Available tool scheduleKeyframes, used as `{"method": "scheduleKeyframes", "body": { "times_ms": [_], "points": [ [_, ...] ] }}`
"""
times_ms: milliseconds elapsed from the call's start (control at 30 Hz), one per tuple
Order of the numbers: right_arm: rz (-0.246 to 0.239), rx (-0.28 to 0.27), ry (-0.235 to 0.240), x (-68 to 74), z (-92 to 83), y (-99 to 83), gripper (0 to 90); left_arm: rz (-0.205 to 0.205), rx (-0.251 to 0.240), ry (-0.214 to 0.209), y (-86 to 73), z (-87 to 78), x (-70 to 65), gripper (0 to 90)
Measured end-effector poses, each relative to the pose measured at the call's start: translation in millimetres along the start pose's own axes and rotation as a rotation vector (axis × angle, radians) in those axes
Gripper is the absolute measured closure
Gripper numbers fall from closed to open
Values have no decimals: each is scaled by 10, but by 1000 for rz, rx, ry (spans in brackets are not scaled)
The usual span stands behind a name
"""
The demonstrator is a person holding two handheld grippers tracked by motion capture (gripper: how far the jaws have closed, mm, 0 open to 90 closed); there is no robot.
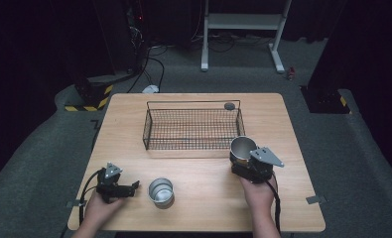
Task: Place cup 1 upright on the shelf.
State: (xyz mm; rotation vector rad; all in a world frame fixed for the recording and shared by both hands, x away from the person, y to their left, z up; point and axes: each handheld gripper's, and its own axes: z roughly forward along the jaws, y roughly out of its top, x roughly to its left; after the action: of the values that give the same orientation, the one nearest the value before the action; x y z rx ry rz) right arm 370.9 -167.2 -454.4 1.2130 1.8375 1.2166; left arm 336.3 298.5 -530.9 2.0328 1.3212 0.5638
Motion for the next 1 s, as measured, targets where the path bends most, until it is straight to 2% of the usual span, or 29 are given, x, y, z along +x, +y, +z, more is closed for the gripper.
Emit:
{"method": "scheduleKeyframes", "body": {
  "times_ms": [167,367,433,467,800,1000],
  "points": [
    [-6,4,20,103,36,25,133,0,1,1,0,-1,-1,16],
    [7,-7,6,142,71,68,133,-1,-2,3,-3,-2,-2,18],
    [15,-7,5,165,86,90,133,-18,-4,8,-17,-16,-15,25],
    [15,-5,8,174,92,101,133,-10,-6,12,-19,-21,-14,32],
    [20,-26,11,286,159,303,133,-9,-6,12,-19,-22,-13,36],
    [23,-43,12,304,216,437,133,-14,-6,10,-19,-21,-16,36]
  ]
}}
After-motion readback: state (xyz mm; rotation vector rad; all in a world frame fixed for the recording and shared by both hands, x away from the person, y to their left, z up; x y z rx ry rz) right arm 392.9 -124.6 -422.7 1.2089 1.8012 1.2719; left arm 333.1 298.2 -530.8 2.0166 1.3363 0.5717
